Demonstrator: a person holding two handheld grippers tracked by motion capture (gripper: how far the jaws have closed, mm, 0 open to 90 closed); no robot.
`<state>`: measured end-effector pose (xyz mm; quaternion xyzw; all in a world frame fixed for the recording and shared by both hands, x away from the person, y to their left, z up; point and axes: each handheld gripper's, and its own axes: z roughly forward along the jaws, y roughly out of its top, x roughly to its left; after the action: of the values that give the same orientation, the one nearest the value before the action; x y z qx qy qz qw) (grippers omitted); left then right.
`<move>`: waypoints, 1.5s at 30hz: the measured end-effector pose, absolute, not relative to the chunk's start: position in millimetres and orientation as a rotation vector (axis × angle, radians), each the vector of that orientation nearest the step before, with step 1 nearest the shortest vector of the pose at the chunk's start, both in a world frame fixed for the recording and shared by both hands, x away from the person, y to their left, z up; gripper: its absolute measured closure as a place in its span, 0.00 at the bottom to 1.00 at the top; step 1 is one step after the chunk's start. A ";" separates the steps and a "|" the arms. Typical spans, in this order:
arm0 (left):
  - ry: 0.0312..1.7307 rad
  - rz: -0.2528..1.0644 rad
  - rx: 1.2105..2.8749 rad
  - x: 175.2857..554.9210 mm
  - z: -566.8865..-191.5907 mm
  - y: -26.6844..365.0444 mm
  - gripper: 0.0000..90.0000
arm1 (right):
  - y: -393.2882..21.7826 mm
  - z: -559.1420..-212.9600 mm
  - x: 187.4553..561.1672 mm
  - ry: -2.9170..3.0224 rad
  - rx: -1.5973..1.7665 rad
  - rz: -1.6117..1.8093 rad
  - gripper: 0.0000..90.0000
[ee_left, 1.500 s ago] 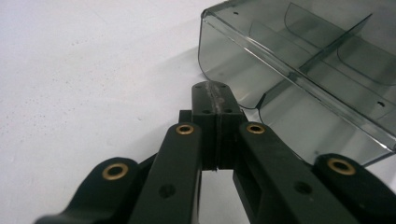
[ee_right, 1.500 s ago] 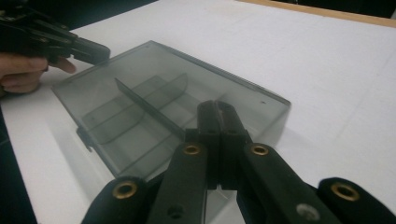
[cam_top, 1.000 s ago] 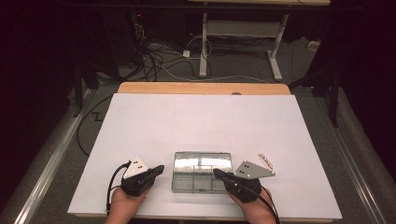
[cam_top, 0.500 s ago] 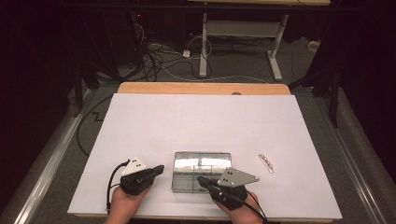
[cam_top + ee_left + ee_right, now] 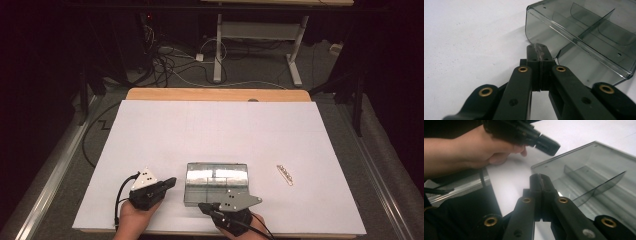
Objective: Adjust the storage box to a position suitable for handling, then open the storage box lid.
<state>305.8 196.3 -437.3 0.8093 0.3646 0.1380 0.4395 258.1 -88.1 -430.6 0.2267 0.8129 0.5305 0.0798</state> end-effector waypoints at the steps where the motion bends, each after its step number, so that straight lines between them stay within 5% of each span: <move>1: 0.905 0.342 2.007 305.8 -437.3 196.6 0.98 | -87.8 -433.0 257.9 2.442 0.680 1.588 1.00; 45: 0.881 0.351 2.019 304.0 -437.1 195.5 0.97 | -123.8 -461.5 256.6 2.443 0.865 1.519 1.00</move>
<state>304.0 195.5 -437.1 0.8130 0.3545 0.1412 0.4398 256.6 -123.8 -461.5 0.2874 0.8113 0.5045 0.0688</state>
